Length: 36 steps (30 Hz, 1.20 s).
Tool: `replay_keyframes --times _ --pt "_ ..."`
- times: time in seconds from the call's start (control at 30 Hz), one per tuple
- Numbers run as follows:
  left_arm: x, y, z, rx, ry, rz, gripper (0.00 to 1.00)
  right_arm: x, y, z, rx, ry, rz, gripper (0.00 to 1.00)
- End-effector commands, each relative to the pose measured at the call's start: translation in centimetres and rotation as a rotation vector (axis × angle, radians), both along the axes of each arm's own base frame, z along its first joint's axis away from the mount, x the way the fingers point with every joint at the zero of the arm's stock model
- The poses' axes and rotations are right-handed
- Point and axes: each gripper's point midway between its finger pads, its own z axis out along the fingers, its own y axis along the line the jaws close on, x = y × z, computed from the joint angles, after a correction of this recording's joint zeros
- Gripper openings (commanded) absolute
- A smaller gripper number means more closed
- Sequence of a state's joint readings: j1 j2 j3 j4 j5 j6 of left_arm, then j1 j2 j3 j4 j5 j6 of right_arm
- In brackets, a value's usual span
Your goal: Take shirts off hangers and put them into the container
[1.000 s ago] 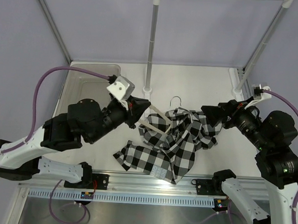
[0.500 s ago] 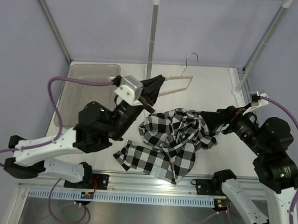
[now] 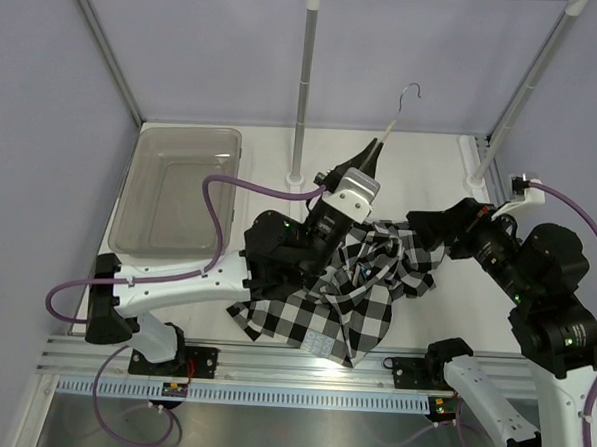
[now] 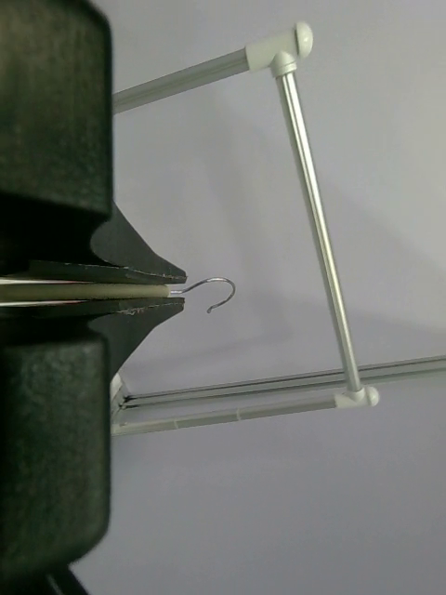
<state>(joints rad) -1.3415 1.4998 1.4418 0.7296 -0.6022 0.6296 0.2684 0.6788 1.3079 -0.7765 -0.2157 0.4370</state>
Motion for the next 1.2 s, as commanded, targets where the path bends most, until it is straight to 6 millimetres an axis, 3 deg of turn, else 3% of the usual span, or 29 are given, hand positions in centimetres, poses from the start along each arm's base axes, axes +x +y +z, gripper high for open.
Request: replay_keyframes --times 0.0,0.17,0.37,0.57,0.77,0.9,1.17 --pt "-0.9 4.1 7.5 -0.237 -0.138 0.044 0.0 -1.4 -1.1 1.8 0.051 -0.059 -0.055 1.0" --pt "0.3 4.1 9.7 -0.255 -0.253 0.12 0.0 -2.7 -1.6 1.9 0.062 -0.093 -0.063 0.99" --pt "4.8 4.4 10.9 -0.298 -0.314 0.166 0.0 -3.8 -1.1 2.1 0.069 -0.108 -0.018 0.99" --pt "8.0 3.7 11.0 -0.286 -0.363 0.17 0.0 -2.9 -1.0 0.8 0.017 -0.074 -0.011 0.99" --pt "9.2 4.3 11.7 -0.315 -0.4 0.157 0.0 -2.3 -0.1 -0.7 0.006 -0.035 0.032 0.99" --pt "10.0 3.9 11.4 -0.305 -0.406 0.159 0.0 -2.6 -0.3 -0.5 -0.001 -0.047 0.029 1.0" --pt "11.5 5.3 12.1 -0.306 -0.426 0.197 0.0 -3.0 0.2 -0.1 0.018 -0.055 0.062 0.99"
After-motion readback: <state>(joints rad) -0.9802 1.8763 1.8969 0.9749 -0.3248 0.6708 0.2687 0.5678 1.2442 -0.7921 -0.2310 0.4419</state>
